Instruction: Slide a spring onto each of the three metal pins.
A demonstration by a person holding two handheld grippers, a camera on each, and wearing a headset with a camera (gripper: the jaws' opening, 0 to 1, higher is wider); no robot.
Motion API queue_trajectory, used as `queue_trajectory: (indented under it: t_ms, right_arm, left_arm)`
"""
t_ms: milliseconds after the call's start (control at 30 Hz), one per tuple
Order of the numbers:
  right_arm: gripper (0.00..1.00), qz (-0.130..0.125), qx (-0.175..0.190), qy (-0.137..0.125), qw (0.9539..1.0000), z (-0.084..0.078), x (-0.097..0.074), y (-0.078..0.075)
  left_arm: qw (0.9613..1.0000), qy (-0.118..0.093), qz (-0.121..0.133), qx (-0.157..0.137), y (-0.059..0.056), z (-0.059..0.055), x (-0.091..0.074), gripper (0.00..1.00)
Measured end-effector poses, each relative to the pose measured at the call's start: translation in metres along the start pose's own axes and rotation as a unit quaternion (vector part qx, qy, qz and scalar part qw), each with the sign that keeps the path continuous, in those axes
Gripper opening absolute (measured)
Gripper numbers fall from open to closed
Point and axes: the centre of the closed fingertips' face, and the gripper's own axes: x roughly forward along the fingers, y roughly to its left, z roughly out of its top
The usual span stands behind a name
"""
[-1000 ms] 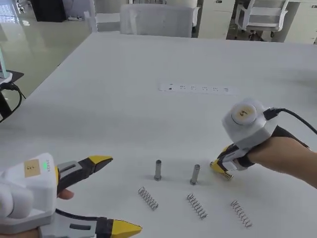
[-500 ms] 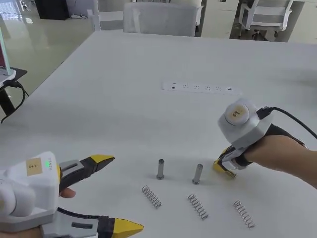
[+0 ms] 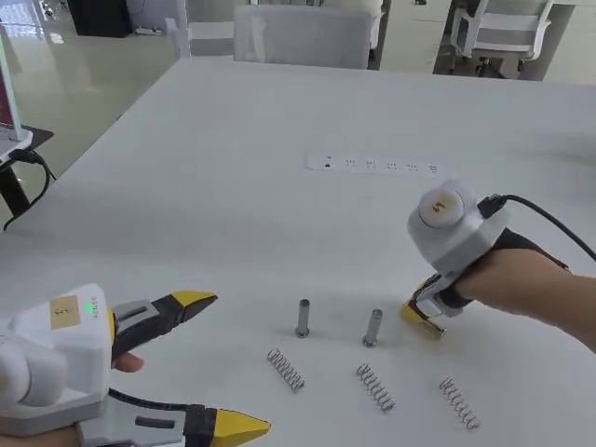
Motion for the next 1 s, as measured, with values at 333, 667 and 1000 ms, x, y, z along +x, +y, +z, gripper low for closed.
queue_trajectory:
  t_ms: [333, 667, 1000]
  right_arm:
    - [0.05, 0.002, 0.014, 0.012, 0.9998, 0.000, -0.001, 0.001]
    - [0.04, -0.013, 0.027, -0.014, 0.9995, 0.001, -0.002, 0.000]
    - [0.04, -0.020, 0.035, -0.038, 0.9985, 0.004, -0.012, 0.001]
  left_arm:
    - [1.0000, -0.001, 0.001, -0.002, 0.000, -0.001, -0.002, 0.85]
    - [1.0000, -0.005, 0.000, 0.002, -0.001, 0.004, -0.002, 0.84]
    - [1.0000, -0.002, -0.003, 0.005, -0.001, 0.006, -0.002, 0.83]
